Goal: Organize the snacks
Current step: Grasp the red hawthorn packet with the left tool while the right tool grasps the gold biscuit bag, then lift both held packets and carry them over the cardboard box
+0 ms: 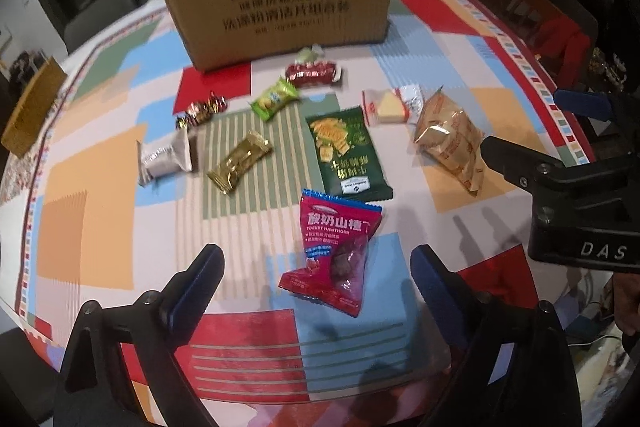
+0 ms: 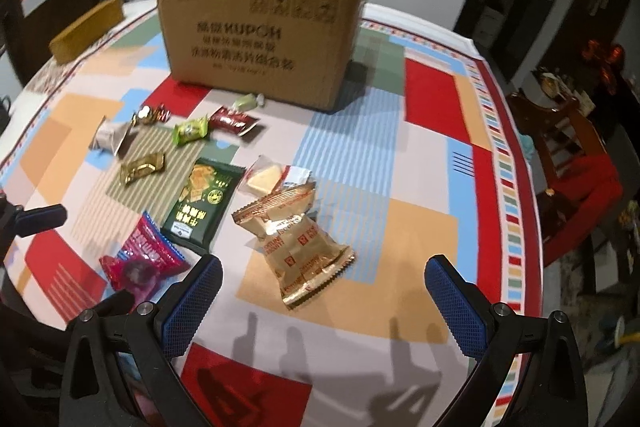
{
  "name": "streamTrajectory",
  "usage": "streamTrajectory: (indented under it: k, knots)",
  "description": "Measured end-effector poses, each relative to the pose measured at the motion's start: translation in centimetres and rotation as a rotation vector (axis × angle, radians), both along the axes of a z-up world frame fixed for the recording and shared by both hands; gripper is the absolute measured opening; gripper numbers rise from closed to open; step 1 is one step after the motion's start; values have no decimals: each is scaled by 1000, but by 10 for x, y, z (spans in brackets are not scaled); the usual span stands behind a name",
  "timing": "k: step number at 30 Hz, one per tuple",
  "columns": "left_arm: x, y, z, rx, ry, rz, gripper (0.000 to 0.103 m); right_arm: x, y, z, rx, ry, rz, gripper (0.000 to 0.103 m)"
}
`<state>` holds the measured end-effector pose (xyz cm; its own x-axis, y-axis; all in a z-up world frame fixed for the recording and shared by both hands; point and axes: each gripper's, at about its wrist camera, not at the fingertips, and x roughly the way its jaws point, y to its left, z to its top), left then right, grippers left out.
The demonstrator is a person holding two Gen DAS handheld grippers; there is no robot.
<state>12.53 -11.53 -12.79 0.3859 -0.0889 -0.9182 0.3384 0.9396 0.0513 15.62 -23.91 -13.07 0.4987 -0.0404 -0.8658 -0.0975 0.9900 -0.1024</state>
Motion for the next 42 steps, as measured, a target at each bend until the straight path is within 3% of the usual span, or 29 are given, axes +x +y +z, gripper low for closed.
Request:
streamTrajectory:
  k: [13, 19, 25, 30, 33, 42]
  knots:
    - [15, -8, -30, 25, 114, -31, 73, 32, 16, -28, -44, 103, 117, 102]
    - [22, -11, -40, 14, 151, -42, 61, 42, 15, -43, -42, 147, 126, 94]
    - [26, -12, -47, 3, 179, -42, 49, 50, 15, -57, -28, 185, 133, 82]
    - [28, -10, -48, -30, 187, -45, 43, 55, 17, -67, 11, 231, 144, 54]
    - [27, -10, -47, -51, 189, -55, 38, 55, 18, -66, 26, 230, 148, 48]
    - [22, 1, -37, -104, 188, -51, 32, 41, 25, -49, 41, 212, 146, 46]
